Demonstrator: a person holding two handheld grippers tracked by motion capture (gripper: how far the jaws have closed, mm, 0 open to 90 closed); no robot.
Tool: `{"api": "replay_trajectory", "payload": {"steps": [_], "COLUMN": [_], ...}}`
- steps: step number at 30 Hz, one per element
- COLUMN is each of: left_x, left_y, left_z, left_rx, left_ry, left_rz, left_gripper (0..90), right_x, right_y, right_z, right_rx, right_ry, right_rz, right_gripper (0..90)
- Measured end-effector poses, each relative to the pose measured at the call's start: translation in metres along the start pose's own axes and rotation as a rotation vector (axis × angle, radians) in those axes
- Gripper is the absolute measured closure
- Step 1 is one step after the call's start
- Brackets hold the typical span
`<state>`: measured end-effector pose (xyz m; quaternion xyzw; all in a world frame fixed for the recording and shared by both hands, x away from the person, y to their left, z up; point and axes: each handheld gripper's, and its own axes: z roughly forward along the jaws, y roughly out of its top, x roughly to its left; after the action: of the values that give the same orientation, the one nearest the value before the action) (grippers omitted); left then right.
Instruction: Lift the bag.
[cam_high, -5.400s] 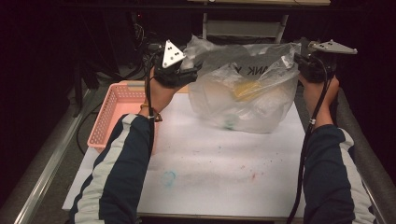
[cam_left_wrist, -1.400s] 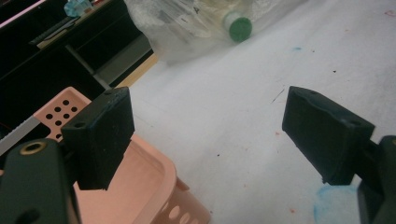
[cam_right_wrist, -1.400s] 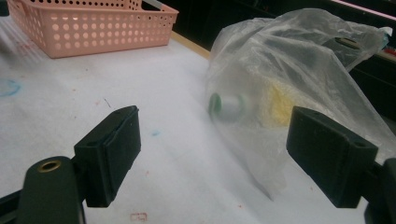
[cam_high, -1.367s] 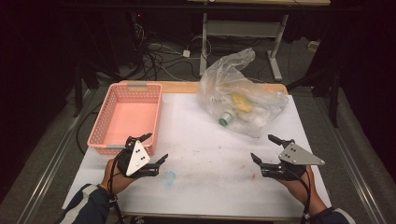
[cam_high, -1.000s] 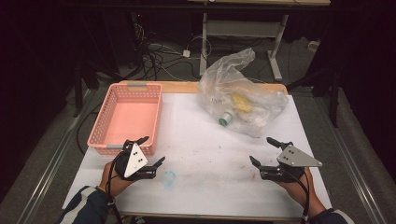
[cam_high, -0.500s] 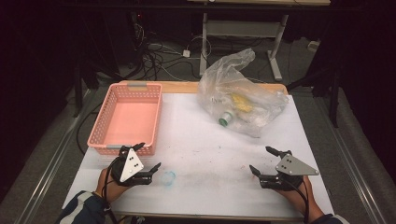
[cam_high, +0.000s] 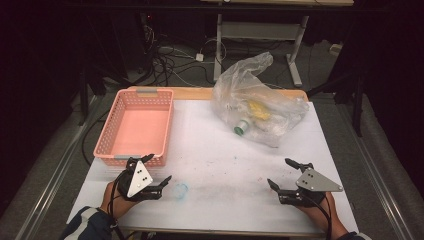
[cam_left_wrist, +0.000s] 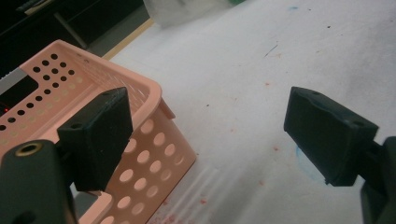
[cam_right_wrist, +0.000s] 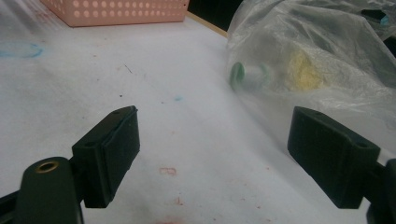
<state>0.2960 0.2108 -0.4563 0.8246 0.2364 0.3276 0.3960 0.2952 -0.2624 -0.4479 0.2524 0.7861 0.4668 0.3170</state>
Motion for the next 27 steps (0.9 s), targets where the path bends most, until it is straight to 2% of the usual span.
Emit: {"api": "replay_trajectory", "payload": {"steps": [27], "left_x": [-0.0013], "left_y": [0.0024], "left_z": [0.001], "left_rx": [0.002], "left_ry": [-0.019], "left_rz": [0.005], "left_gripper": [15.1], "right_x": [0.001], "right_y": [0.0002], "right_z": [0.0001], "right_rx": [0.007], "right_ry": [0.007], "right_rz": [-0.01], "right_gripper": [17.3]}}
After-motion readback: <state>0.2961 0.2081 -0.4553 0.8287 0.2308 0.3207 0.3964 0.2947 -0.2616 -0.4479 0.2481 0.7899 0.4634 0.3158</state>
